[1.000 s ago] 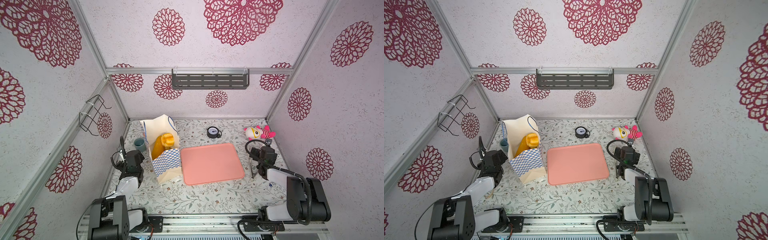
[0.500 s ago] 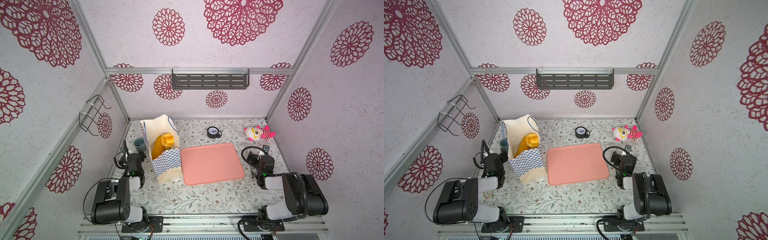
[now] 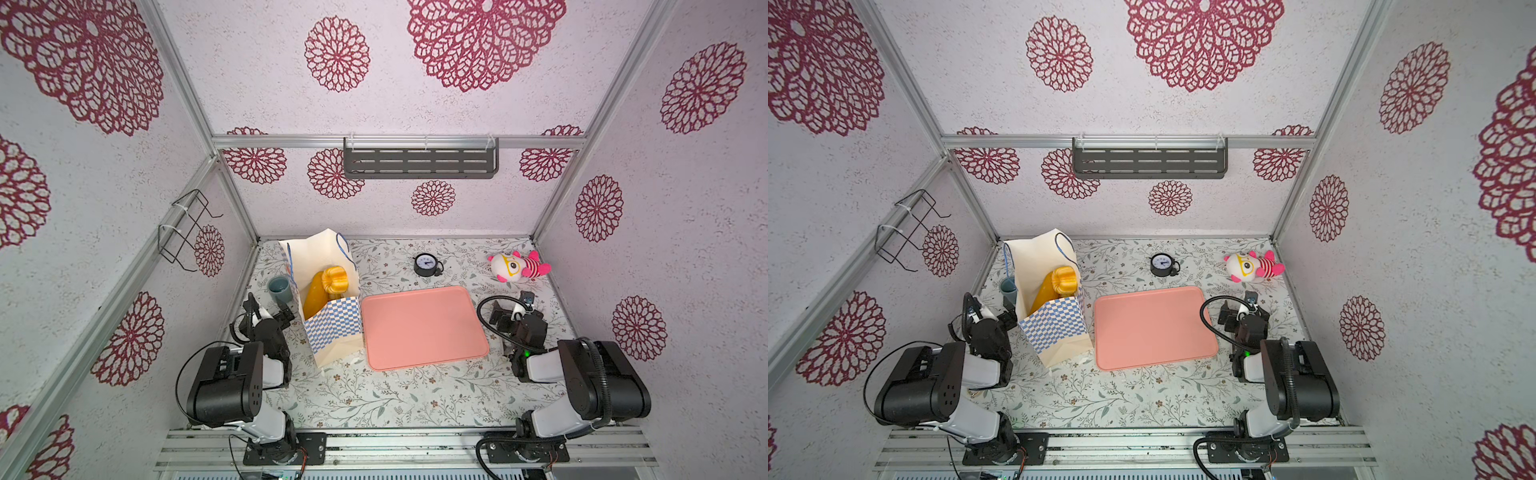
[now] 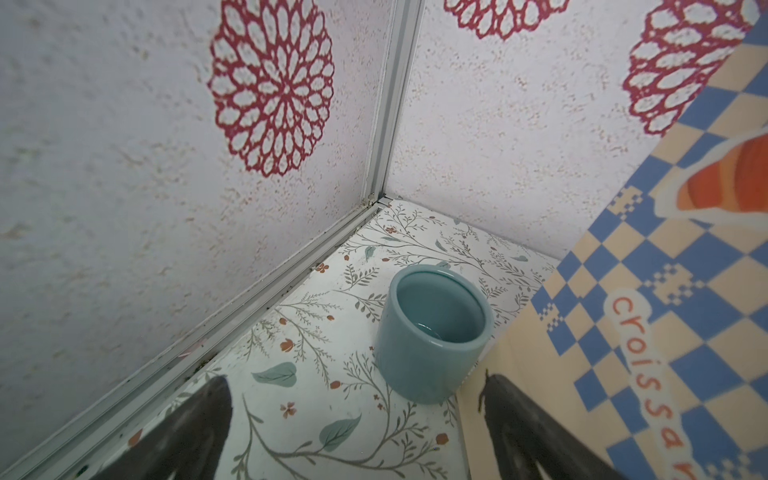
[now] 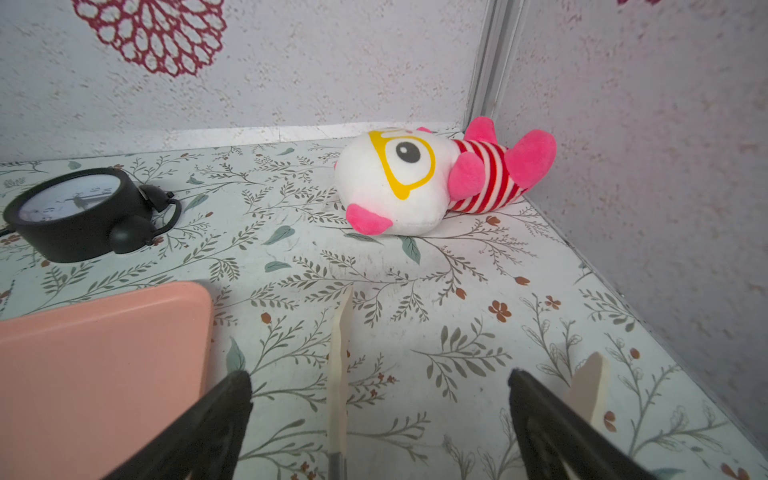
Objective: Place the fake bread into the paper bag
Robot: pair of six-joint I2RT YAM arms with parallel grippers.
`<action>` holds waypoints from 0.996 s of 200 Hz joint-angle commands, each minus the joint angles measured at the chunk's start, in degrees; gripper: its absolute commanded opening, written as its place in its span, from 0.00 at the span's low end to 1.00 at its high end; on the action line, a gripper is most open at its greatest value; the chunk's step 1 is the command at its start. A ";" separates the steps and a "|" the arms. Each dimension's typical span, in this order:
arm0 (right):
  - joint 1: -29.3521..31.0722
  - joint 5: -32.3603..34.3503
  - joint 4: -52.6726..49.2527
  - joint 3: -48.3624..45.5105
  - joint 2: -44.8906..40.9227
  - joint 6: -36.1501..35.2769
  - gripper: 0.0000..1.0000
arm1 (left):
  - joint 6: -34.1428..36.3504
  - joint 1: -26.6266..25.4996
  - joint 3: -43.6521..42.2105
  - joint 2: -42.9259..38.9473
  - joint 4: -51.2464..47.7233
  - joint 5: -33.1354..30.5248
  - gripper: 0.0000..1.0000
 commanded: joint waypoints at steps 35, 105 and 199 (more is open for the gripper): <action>0.78 0.30 3.22 0.37 -0.21 -1.31 0.99 | 4.60 -2.69 8.76 -0.11 -13.59 -0.94 0.97; 0.78 0.30 2.93 0.57 -0.18 -1.19 0.99 | 4.50 -2.60 9.59 0.23 -15.03 -1.03 0.97; 0.99 0.56 3.23 0.35 -0.26 -1.41 0.99 | 4.59 -2.69 9.44 0.22 -14.78 -1.05 0.97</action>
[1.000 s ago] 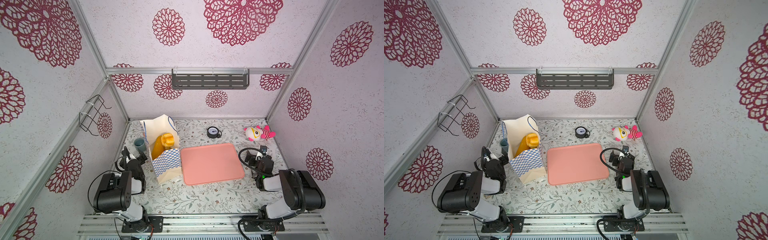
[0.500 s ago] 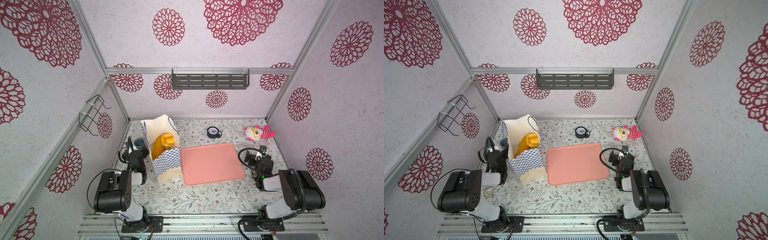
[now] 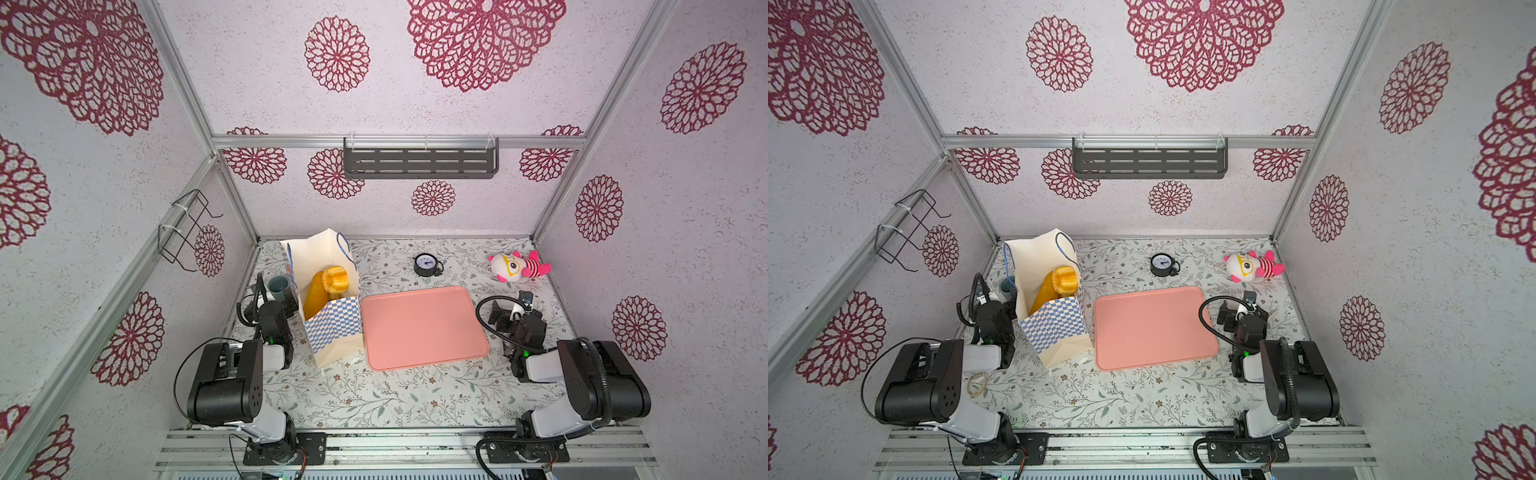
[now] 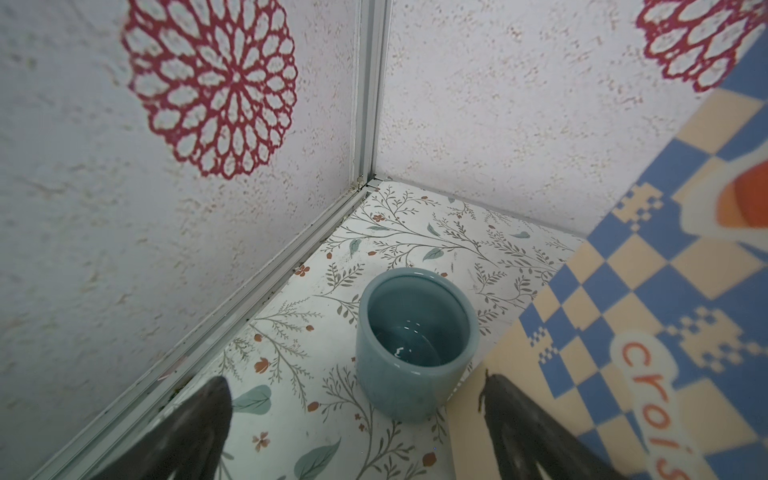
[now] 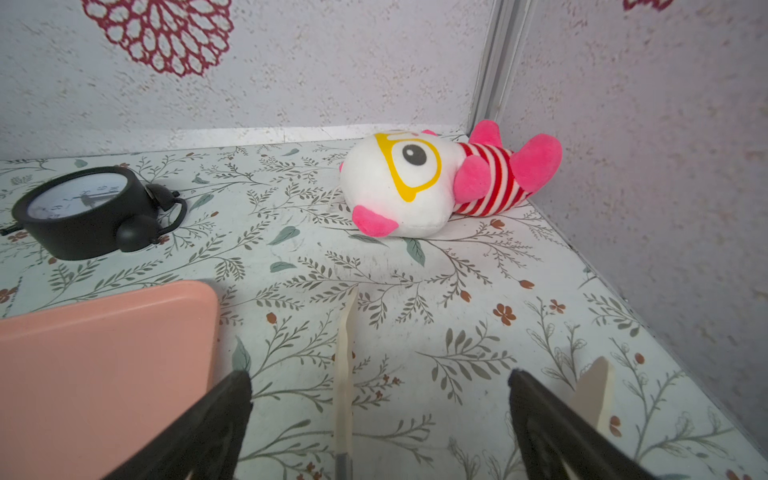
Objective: Place the fake bread into the paper bag
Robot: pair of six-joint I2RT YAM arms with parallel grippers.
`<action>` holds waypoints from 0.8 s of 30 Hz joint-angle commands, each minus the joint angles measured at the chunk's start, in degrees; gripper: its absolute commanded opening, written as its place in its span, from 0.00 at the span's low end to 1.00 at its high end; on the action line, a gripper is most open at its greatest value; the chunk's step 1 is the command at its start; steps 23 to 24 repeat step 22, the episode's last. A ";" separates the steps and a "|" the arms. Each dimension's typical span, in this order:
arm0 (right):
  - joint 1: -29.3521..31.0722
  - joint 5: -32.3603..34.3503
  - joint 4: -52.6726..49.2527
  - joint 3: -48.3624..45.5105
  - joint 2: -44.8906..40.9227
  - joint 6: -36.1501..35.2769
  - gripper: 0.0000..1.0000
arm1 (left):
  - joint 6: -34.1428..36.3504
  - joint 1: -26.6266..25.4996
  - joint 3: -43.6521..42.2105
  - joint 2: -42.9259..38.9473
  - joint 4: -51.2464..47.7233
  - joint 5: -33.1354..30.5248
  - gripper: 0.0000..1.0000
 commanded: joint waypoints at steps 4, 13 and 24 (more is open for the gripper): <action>0.26 0.32 3.03 0.40 -0.20 -1.01 0.99 | 1.64 -0.20 0.62 0.26 -0.39 -0.17 0.97; 0.28 0.24 1.90 1.16 0.24 -1.12 0.99 | 1.60 -0.20 1.10 0.52 -0.93 -0.31 0.97; 0.28 0.15 2.75 0.53 -0.16 -1.21 0.99 | 1.64 -0.24 0.91 0.44 -0.92 -0.30 0.97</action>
